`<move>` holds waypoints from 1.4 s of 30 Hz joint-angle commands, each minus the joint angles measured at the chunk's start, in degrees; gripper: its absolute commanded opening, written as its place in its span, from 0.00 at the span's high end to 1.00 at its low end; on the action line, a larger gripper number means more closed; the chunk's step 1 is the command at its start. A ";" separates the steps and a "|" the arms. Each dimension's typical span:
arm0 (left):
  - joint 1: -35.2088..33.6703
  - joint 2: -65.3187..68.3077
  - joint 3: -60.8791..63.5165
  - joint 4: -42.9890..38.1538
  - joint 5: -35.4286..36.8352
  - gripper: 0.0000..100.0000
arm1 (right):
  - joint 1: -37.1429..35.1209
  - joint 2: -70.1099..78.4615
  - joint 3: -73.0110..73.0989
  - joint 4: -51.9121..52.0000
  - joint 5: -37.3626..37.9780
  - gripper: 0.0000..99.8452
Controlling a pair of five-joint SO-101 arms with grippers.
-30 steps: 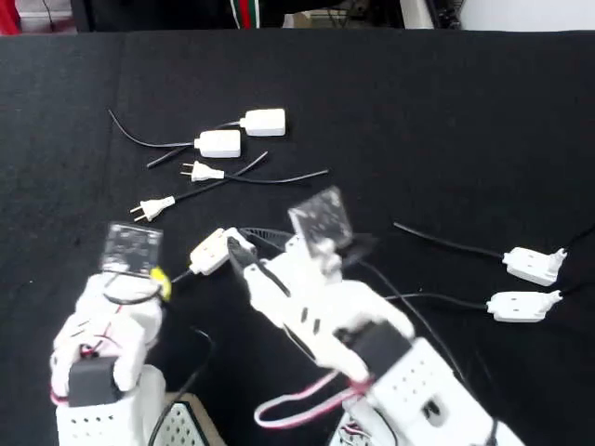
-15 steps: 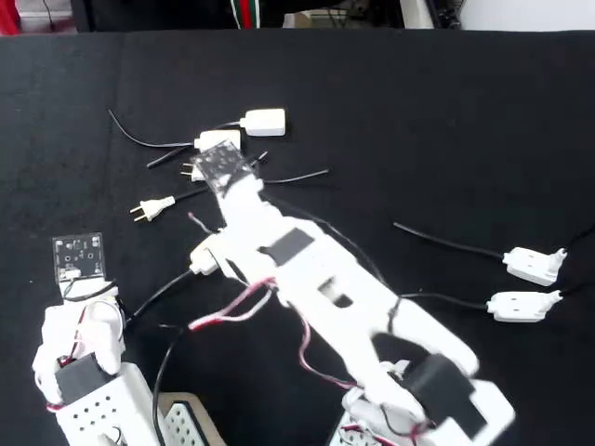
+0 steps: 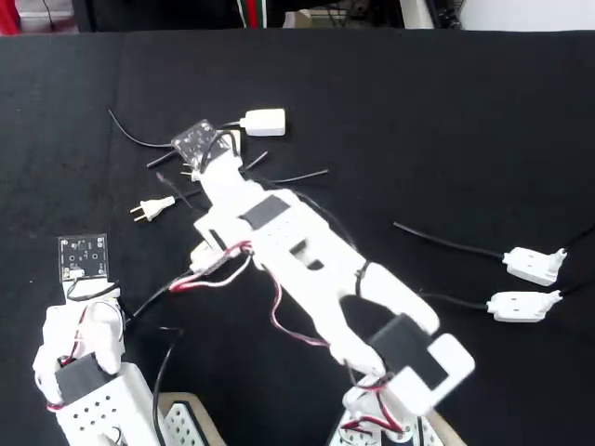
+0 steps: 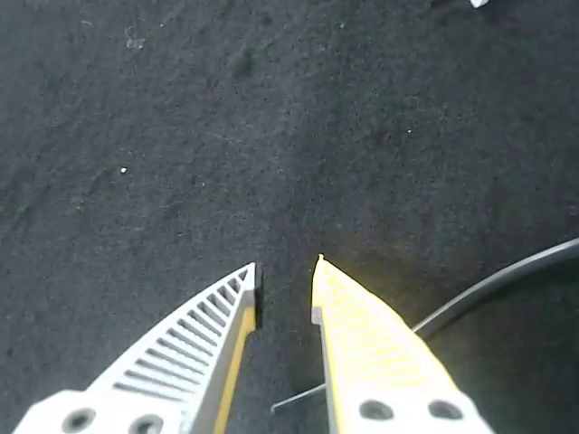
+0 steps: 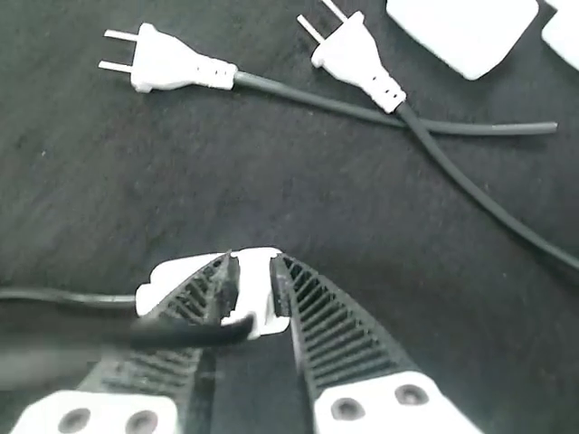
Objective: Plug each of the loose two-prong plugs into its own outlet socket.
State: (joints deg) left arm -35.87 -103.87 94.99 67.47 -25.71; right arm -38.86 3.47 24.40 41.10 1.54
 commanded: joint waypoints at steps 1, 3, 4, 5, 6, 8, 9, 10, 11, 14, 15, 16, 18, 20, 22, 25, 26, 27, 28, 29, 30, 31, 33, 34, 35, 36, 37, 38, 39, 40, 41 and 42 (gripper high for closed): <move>-0.40 -0.53 -0.13 -0.09 -0.35 0.88 | 1.32 0.84 -3.82 1.76 0.35 0.99; -0.40 -0.53 -0.13 -0.09 -0.35 0.88 | 1.32 0.75 -4.88 4.13 0.35 0.99; -0.40 -0.53 -0.13 -0.09 -0.35 0.88 | 1.32 0.75 -5.67 5.45 0.35 0.99; -0.40 -0.53 -0.13 -0.09 -0.35 0.88 | 1.41 0.75 -6.55 6.86 0.35 0.99; -0.40 -0.53 -0.13 -0.09 -0.35 0.88 | 1.41 0.75 -7.25 7.91 0.35 0.99; -0.40 -0.53 -0.13 -0.09 -0.35 0.88 | 1.41 0.75 -8.13 9.41 0.35 0.99; -0.40 -0.53 -0.13 -0.09 -0.35 0.88 | 1.23 0.75 -8.22 9.58 0.35 0.99; -0.40 -0.53 -0.13 -0.09 -0.35 0.88 | 1.23 0.84 -8.22 9.49 0.18 0.99; -0.40 -0.53 -0.13 -0.09 -0.35 0.88 | 1.14 1.01 -8.22 9.41 0.00 0.99; -0.40 -0.53 -0.13 -0.09 -0.35 0.88 | 1.14 1.19 -8.22 9.23 -0.09 0.99; -0.40 -0.53 -0.13 -0.09 -0.35 0.88 | 1.14 1.19 -8.22 9.14 -0.09 0.99; -0.40 -0.53 -0.13 -0.09 -0.35 0.88 | 1.14 1.19 -8.13 8.70 -0.09 0.99; -0.40 -0.53 -0.13 -0.09 -0.35 0.88 | 1.14 1.19 -7.52 7.12 -1.23 0.99; -0.40 -0.53 -0.13 -0.09 -0.35 0.88 | 1.14 1.19 -6.11 4.75 -2.11 0.99; -0.40 -0.53 -0.13 -0.09 -0.35 0.88 | 1.05 1.10 -5.14 3.34 -2.11 0.99; -0.40 -0.53 -0.13 -0.09 -0.35 0.88 | 0.44 0.75 -4.70 3.08 -2.11 0.99; -0.40 -0.53 -0.13 -0.09 -0.35 0.88 | 0.09 0.84 -4.70 3.25 -2.11 0.99; -0.40 -0.53 -0.13 -0.09 -0.35 0.88 | -0.09 1.10 -4.62 3.34 -2.20 0.99; -0.40 -0.53 -0.13 -0.09 -0.35 0.88 | -0.70 1.10 -4.62 3.34 -2.20 0.99; -0.40 -0.53 -0.13 -0.09 -0.35 0.88 | -1.05 1.19 -4.62 3.43 -2.20 0.99; -0.40 -0.53 -0.13 -0.09 -0.35 0.88 | -1.32 1.19 -4.62 3.52 -2.20 0.99; -0.40 -0.53 -0.13 -0.09 -0.35 0.88 | -1.41 1.19 -4.53 3.60 -2.37 0.99; -0.40 -0.53 -0.13 -0.09 -0.35 0.88 | -1.41 0.75 -3.91 3.60 -3.69 0.99; -0.40 -0.53 -0.13 -0.09 -0.35 0.88 | -1.41 0.75 -3.74 3.60 -3.78 0.99; -0.40 -0.53 -0.13 -0.09 -0.35 0.88 | -1.41 0.75 -3.74 3.60 -3.78 0.99; -0.40 -0.53 -0.13 -0.09 -0.35 0.88 | -1.41 0.75 -3.74 3.60 -3.78 0.99; -0.40 -0.53 -0.13 -0.09 -0.35 0.88 | -1.41 0.84 -3.74 3.60 -3.78 0.99; -0.40 -0.53 -0.13 -0.09 -0.35 0.88 | -1.41 0.92 -3.74 3.60 -3.78 0.99; -0.40 -0.53 -0.13 -0.09 -0.35 0.88 | -1.41 1.01 -3.65 3.60 -3.78 0.99; -0.40 -0.53 -0.13 -0.09 -0.35 0.88 | -1.41 1.10 -3.56 3.60 -3.78 0.99; -0.40 -0.53 -0.13 -0.09 -0.35 0.88 | -1.41 1.19 -3.38 3.60 -3.78 0.99; -0.40 -0.53 -0.13 -0.09 -0.35 0.88 | -1.41 1.19 -2.95 3.60 -3.78 0.99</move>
State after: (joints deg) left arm -35.87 -103.87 94.99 67.47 -25.71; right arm -39.47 4.97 20.88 45.41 -1.80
